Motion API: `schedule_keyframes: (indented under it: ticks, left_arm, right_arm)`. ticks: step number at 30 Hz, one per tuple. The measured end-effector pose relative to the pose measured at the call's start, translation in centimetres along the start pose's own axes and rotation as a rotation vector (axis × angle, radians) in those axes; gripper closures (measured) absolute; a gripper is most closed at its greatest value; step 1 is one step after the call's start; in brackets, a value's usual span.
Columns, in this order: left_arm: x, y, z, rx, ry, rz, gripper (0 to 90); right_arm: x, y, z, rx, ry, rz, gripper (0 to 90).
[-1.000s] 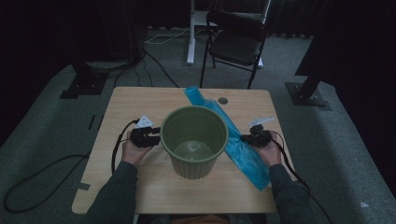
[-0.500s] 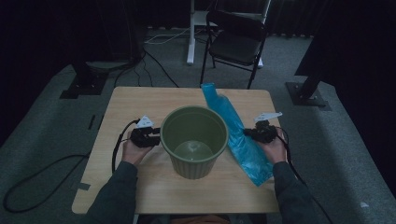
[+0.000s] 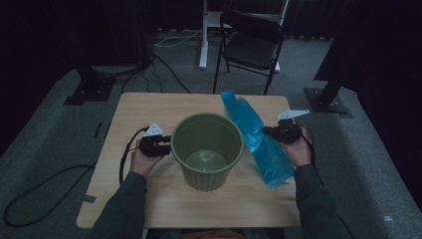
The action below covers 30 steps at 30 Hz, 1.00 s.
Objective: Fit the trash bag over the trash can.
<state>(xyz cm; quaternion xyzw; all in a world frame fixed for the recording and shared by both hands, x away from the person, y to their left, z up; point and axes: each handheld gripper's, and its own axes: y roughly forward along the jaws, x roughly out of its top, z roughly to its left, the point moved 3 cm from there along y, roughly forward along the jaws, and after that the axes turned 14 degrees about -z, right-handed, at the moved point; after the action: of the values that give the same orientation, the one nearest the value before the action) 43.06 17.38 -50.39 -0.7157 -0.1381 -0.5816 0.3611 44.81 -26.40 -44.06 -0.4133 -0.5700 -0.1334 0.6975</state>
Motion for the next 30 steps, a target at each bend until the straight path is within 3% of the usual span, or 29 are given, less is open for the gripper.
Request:
schedule_keyframes:
  ticks: [11,19,30]
  left_arm:
    - [0.1,0.0,-0.1,0.0,0.001,0.0,55.2]
    - [0.2,0.1,-0.2,-0.001,0.008,0.0,55.0]
    - [0.2,0.2,-0.5,-0.012,0.011,0.005,55.0]
  right_arm:
    - [3.8,-1.3,0.3,0.019,-0.029,-0.07,90.0]
    - [7.0,-2.0,1.4,0.039,-0.076,-0.117,89.9]
    - [9.5,-2.6,2.2,0.064,-0.103,-0.165,89.9]
